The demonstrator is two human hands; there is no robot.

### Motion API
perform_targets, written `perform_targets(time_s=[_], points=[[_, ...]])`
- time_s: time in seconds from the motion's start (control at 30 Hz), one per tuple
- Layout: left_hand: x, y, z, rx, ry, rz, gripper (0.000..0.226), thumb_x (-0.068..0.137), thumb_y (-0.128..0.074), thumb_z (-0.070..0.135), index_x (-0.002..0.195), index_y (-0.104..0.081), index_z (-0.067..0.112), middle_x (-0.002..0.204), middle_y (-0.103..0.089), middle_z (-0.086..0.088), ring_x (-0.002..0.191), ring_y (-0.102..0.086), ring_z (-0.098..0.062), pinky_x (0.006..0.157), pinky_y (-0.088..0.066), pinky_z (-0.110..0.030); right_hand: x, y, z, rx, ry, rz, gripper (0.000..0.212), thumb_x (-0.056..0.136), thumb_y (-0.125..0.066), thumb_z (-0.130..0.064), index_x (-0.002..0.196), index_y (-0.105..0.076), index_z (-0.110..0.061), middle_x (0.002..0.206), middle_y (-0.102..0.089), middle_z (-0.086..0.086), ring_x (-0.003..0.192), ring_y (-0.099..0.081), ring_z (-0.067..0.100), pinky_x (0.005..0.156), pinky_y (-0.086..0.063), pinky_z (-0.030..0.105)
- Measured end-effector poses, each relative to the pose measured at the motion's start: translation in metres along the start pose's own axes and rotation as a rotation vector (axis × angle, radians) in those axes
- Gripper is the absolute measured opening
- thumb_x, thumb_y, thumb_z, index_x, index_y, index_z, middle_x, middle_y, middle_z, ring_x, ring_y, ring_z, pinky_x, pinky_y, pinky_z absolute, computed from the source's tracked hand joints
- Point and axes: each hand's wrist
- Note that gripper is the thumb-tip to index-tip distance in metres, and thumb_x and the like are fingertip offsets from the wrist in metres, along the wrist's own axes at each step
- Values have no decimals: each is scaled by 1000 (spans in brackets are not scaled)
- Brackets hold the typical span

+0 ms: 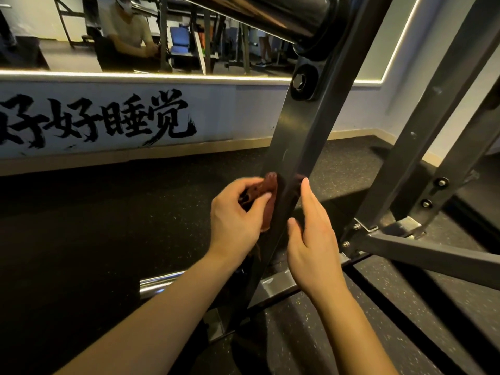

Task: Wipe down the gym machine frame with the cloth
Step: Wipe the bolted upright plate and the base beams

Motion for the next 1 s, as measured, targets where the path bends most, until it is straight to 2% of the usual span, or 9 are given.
perform_targets(time_s=[0.13, 0.3, 0.37, 0.53, 0.63, 0.73, 0.8, 0.93, 1.0], points=[[-16, 4, -42, 149, 245, -18, 20, 93, -73, 23, 100, -66, 40, 93, -65, 23, 97, -64, 2, 86, -54, -19, -3, 2, 0, -24, -24, -47, 74, 105, -49, -13, 162, -7, -35, 168, -14, -19, 151, -9, -7, 123, -13, 23], [1, -3, 11, 38, -96, 8, 17, 95, -70, 21, 109, -70, 29, 100, -68, 19, 100, -63, 6, 85, -54, -17, -3, -2, 1, 26, -2, -22, 75, 104, -50, -8, 163, -10, -31, 168, -15, -16, 152, -10, -5, 123, -12, 23], [9, -5, 18, 53, -132, 31, 19, 95, -70, 21, 114, -70, 26, 103, -68, 17, 102, -63, 4, 90, -52, -15, -4, -5, 0, 50, -24, -18, 75, 104, -49, -8, 163, -9, -32, 168, -14, -17, 152, -10, -5, 122, -13, 21], [6, -1, -18, 123, 273, 47, 19, 95, -71, 25, 112, -69, 30, 104, -67, 17, 107, -64, -4, 82, -46, -12, -5, -1, -2, -24, -21, -35, 75, 105, -50, -11, 162, -7, -35, 169, -10, -19, 151, -5, -8, 121, -9, 20], [-1, -1, 4, 82, 116, 29, 14, 94, -71, 22, 100, -68, 34, 94, -66, 20, 97, -65, 2, 80, -50, -14, -4, 8, -8, -57, 45, 5, 76, 104, -51, -10, 162, -8, -33, 169, -2, -21, 149, 2, -13, 120, -6, 15], [14, 0, 37, 1, -173, -17, 16, 94, -70, 19, 108, -68, 26, 103, -67, 17, 102, -63, 4, 90, -51, -16, 0, 17, -14, -47, 133, 55, 76, 102, -51, -7, 163, -10, -29, 169, 1, -20, 150, 1, -12, 118, -6, 12], [27, -2, 40, 2, -212, -10, 20, 95, -70, 18, 113, -67, 24, 108, -66, 15, 106, -62, 2, 93, -50, -15, 6, 18, -15, -39, 172, 79, 75, 102, -51, -4, 163, -13, -24, 170, -4, -16, 152, -2, -8, 121, -7, 15], [22, -3, 2, -72, 305, 47, 18, 97, -67, 18, 107, -64, 32, 102, -64, 15, 107, -63, -3, 74, -49, -16, 10, 20, -19, -16, 160, 62, 75, 102, -50, -2, 163, -14, -27, 169, -6, -21, 152, -4, -9, 125, -12, 26], [23, -2, 1, -73, 403, 50, 18, 96, -67, 18, 106, -64, 32, 100, -63, 16, 106, -63, -6, 71, -44, -15, 9, 24, -20, -13, 150, 50, 74, 103, -50, -3, 163, -14, -30, 168, -7, -23, 151, -5, -10, 126, -16, 30]])
Point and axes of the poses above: each hand's wrist, its own x-axis towards the middle knuckle, its own y-axis out of the back of the hand, z = x × y
